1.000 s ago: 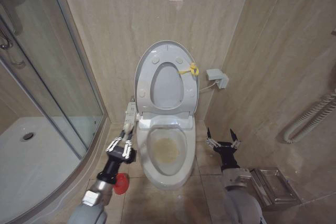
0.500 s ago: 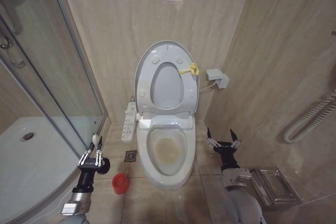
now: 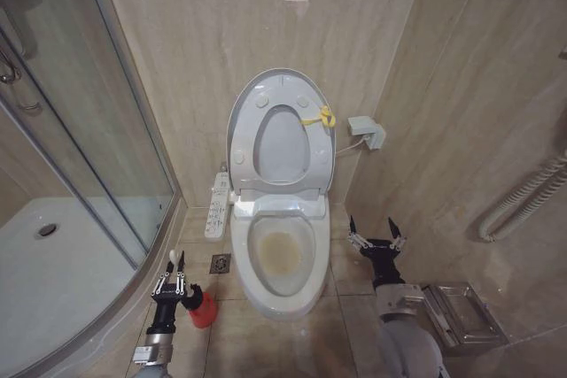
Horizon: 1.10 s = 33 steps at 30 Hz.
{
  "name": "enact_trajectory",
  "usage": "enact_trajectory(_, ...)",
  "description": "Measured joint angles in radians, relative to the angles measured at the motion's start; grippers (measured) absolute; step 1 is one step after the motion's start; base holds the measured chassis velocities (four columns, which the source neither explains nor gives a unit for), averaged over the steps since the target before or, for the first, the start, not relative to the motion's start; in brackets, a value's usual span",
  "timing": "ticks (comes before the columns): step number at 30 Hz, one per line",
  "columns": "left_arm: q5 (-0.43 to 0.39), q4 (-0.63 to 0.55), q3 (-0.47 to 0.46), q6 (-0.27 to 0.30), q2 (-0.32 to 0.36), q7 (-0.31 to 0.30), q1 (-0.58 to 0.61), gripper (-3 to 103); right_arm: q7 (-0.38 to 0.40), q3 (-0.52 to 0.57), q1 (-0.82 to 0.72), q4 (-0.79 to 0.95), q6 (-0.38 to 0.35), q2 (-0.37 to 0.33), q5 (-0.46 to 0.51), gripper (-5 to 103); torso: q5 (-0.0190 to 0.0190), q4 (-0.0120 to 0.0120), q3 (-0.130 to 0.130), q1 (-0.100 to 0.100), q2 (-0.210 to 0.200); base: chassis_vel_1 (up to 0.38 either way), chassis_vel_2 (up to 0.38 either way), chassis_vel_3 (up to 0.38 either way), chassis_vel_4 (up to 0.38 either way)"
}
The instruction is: Open the toilet lid, clean the toilet bowl with a toilet brush, close the toilet lid, and flush.
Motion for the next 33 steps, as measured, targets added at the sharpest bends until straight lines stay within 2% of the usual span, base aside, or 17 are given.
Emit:
enact_trajectory(5, -0.025, 0.085, 0.026, 0.000, 0.004, 0.007, -0.058, 19, 0.000, 0.000, 0.000, 0.000, 0.000, 0.000, 0.000, 100, 0.0002, -0.0001, 0.000, 0.000, 0.000, 0.000, 0.000, 0.000, 0.000)
enact_trajectory(8, -0.070, 0.137, 0.052, -0.001, 0.003, 0.026, -0.111, 19, 0.000, 0.000, 0.000, 0.000, 0.000, 0.000, 0.000, 100, 0.0001, -0.0004, 0.000, 0.000, 0.000, 0.000, 0.000, 0.000, 0.000)
enact_trajectory(15, -0.071, 0.238, 0.072, -0.001, -0.001, 0.044, -0.186, 19, 0.000, 0.000, 0.000, 0.000, 0.000, 0.000, 0.000, 100, 0.0001, -0.0003, 0.000, 0.000, 0.000, 0.000, 0.000, 0.000, 0.000)
enact_trajectory(33, -0.071, 0.406, 0.105, 0.001, -0.014, 0.076, -0.253, 19, 0.000, 0.000, 0.000, 0.000, 0.000, 0.000, 0.000, 100, 0.0001, -0.0003, 0.000, 0.000, 0.000, 0.000, 0.000, 0.000, 0.000)
